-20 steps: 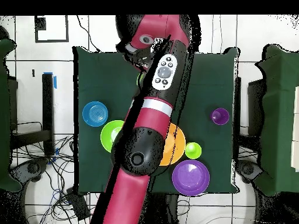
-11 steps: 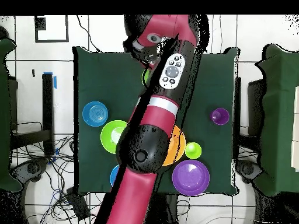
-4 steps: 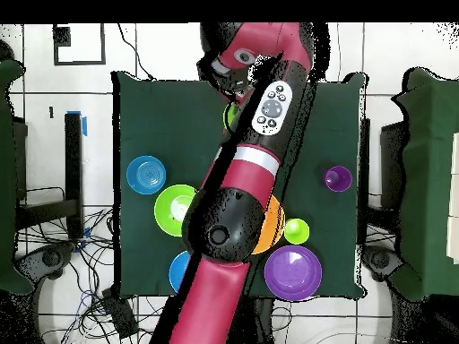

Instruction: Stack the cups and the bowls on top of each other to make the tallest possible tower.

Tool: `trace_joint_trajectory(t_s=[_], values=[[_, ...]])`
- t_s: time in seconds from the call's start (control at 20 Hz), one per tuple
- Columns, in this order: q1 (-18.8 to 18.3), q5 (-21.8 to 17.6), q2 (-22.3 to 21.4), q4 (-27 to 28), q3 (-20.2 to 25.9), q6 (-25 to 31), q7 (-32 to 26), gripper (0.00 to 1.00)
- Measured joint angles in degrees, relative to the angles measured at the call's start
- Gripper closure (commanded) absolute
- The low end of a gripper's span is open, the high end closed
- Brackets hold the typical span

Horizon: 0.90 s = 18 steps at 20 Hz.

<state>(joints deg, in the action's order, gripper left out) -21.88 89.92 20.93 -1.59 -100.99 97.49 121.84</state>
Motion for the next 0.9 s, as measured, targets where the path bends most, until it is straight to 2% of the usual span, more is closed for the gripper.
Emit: trace_joint_trajectory(t_s=[0.35,0.9], values=[[-0.01,1.73,0.01,0.02,-2.13,0.01,-1.13,1.00],[0.61,0.27,0.41,0.00,0.07,0.00,-1.14,1.00]])
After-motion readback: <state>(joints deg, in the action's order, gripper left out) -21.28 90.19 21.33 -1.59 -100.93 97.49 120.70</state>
